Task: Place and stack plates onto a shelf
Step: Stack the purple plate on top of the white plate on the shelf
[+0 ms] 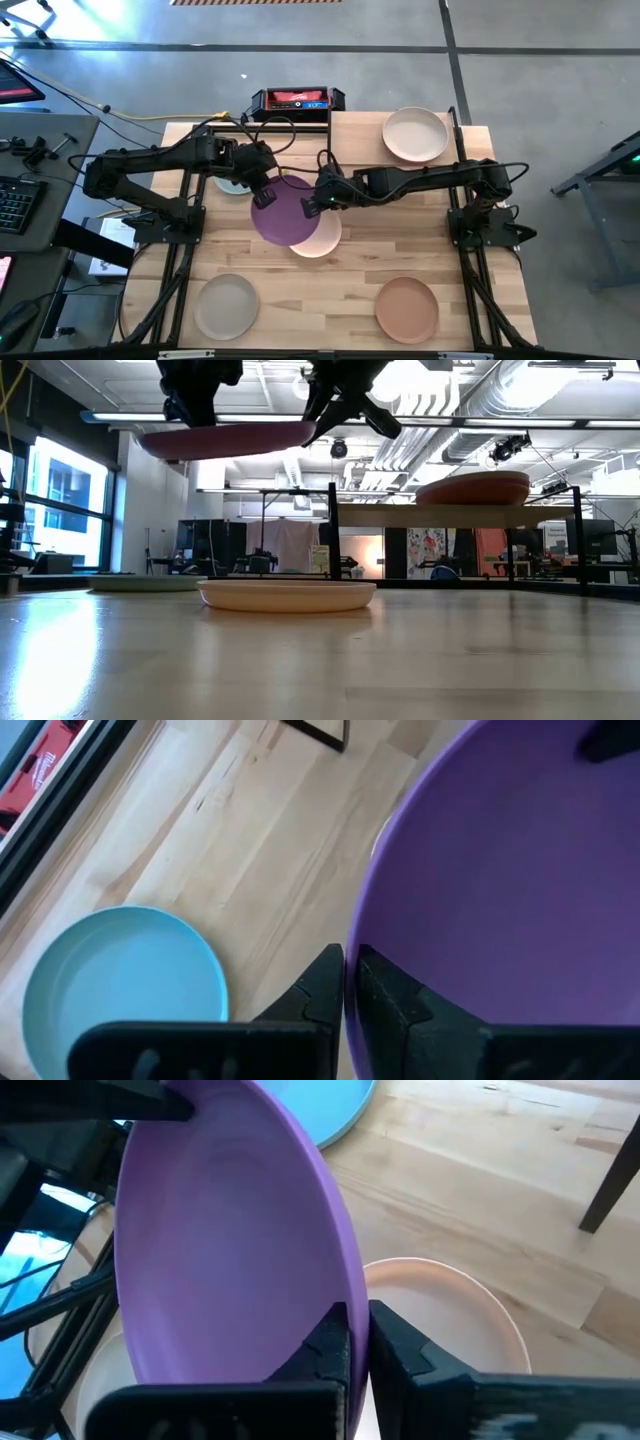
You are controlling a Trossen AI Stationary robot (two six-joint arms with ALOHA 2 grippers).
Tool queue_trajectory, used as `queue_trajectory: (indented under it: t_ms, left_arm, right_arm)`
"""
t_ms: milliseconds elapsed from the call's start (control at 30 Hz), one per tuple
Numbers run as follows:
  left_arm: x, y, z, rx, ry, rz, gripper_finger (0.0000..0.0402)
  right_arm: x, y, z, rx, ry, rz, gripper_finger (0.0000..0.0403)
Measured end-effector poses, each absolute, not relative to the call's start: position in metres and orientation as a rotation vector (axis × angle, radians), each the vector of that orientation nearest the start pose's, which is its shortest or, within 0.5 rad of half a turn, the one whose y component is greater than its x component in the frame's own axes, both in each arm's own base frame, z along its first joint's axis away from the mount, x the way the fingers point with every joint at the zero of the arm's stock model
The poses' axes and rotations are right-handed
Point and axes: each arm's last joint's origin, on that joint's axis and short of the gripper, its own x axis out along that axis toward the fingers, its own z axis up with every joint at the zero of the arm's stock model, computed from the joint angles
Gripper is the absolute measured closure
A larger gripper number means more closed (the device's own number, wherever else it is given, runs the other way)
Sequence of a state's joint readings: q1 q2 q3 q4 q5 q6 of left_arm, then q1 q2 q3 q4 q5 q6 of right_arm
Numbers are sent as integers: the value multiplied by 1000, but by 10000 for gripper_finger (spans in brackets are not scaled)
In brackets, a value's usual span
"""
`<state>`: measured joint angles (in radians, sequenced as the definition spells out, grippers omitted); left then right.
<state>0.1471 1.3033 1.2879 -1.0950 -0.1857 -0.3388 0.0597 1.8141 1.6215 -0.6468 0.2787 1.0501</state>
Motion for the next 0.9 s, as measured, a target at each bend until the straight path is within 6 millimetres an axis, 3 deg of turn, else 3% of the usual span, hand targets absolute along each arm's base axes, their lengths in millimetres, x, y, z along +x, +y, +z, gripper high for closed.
queue_trajectory:
  t_ms: [267,567,733,900]
  left_arm:
    - [236,39,328,-314,1060,447,363]
    - [239,40,327,-310,1042,454,315]
    - [236,40,338,-319,948,439,303]
    - [230,39,347,-315,883,426,302]
  right_arm:
    - [399,17,301,842,636,-609,402]
    - [396,17,298,830,673,-630,403]
    - [390,15,297,830,721,-658,403]
    - [376,8,309,833,747,-675,403]
